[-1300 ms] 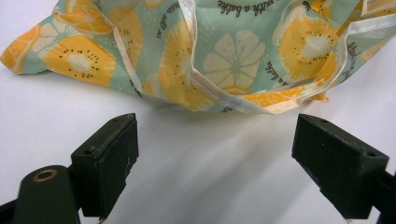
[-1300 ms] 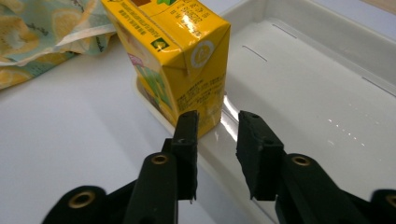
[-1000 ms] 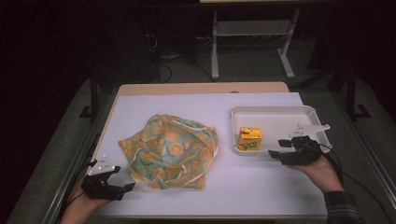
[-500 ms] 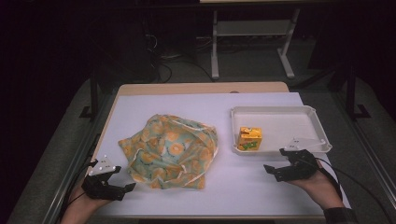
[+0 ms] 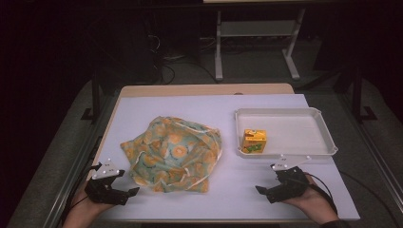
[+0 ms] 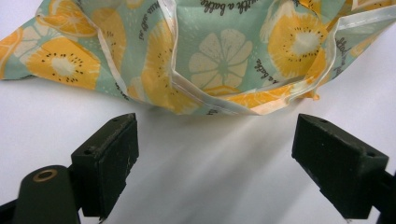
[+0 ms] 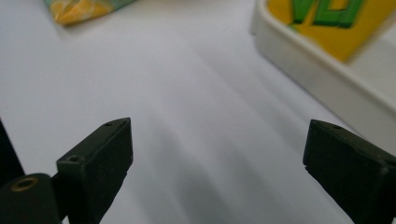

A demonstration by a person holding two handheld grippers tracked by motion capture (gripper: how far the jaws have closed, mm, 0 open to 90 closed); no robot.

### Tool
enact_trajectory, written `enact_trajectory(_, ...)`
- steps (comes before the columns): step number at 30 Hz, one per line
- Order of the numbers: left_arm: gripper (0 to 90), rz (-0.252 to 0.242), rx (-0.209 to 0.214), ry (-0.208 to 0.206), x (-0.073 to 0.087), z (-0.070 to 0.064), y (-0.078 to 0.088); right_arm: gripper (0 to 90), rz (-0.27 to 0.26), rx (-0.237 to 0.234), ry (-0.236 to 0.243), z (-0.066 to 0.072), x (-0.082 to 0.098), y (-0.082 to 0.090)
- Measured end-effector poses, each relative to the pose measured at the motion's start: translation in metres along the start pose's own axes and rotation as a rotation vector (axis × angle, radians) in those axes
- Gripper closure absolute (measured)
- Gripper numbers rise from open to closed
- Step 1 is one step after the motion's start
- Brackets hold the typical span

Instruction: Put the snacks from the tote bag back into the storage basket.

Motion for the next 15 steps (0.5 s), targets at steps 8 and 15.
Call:
enact_trajectory(8,14.2,0.003,0.005,-0.011,0.000,-0.001,-0.001,8.0,0.060,-0.026,0.029,0.005,0.005,-0.013)
enact_trajectory(15,14.2,0.005,0.007,-0.011,0.000,-0.002,-0.001,8.0,0.059,-0.036,0.028,0.005,0.006,-0.014)
Point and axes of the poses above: each handheld gripper's, and its own axes: y roughly backward along the jaws, x roughly out of its underside, z roughly to its left, the point moved 6 cm from there along -y, roughly forward along the jaws, and after that the axes turned 13 degrees about -x, right-handed, at the moved point
